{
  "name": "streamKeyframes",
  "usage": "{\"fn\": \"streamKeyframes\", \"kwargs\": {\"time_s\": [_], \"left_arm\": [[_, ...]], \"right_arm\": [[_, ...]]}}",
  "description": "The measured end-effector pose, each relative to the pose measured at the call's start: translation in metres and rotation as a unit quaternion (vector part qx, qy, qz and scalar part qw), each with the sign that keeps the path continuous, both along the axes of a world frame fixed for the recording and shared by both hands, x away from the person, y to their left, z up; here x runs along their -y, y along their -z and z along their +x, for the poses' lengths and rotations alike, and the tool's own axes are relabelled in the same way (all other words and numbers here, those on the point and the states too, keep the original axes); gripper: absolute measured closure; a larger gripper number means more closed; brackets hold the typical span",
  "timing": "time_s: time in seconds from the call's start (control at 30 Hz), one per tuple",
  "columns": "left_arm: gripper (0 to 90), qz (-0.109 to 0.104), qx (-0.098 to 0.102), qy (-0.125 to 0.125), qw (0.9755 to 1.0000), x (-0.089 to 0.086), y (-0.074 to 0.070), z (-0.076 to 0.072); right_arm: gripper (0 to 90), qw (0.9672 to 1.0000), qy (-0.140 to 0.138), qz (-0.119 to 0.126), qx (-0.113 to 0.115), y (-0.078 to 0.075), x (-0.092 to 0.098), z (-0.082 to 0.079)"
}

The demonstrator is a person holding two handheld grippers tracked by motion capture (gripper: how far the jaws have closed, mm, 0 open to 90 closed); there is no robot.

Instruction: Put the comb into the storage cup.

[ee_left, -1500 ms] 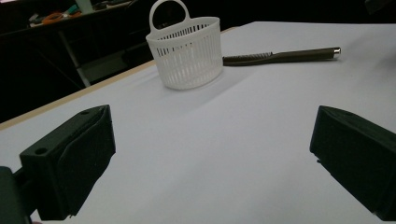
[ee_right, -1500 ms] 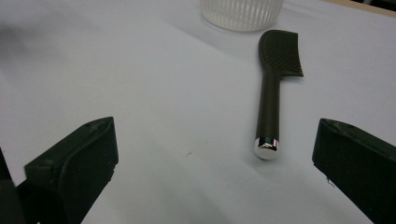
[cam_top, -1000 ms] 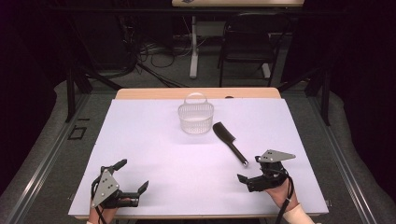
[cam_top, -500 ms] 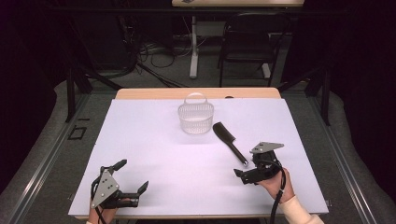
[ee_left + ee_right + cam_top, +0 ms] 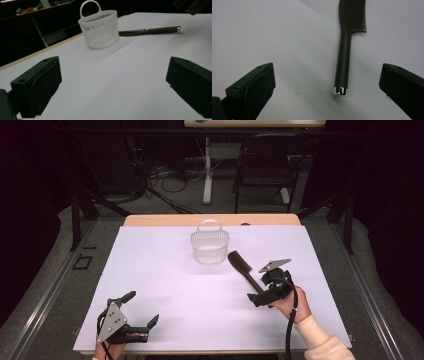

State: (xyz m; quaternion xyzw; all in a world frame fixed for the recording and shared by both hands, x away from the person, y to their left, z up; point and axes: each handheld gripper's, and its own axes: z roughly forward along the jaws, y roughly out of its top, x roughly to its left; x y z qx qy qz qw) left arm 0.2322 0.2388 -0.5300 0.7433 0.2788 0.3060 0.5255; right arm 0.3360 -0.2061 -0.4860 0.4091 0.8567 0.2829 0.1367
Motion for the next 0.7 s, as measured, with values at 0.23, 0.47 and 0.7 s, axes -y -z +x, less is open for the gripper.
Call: {"fn": "streamKeyframes", "kwargs": {"time_s": [0.23,0.47,0.7], "left_arm": [[0.2,-0.002,0.001,0.001,1.0,-0.001,0.0,0.0],[0.2,-0.005,0.001,0.004,1.0,-0.001,0.0,0.0],[0.2,-0.01,0.0,0.002,1.0,-0.001,-0.001,0.0]], "right_arm": [[0.0,0.9995,-0.004,-0.023,-0.02,-0.009,-0.012,0.018],[0.0,0.9982,-0.001,-0.043,-0.041,-0.012,-0.019,0.036],[0.0,0.9958,0.005,-0.062,-0.068,-0.011,-0.026,0.057]]}}
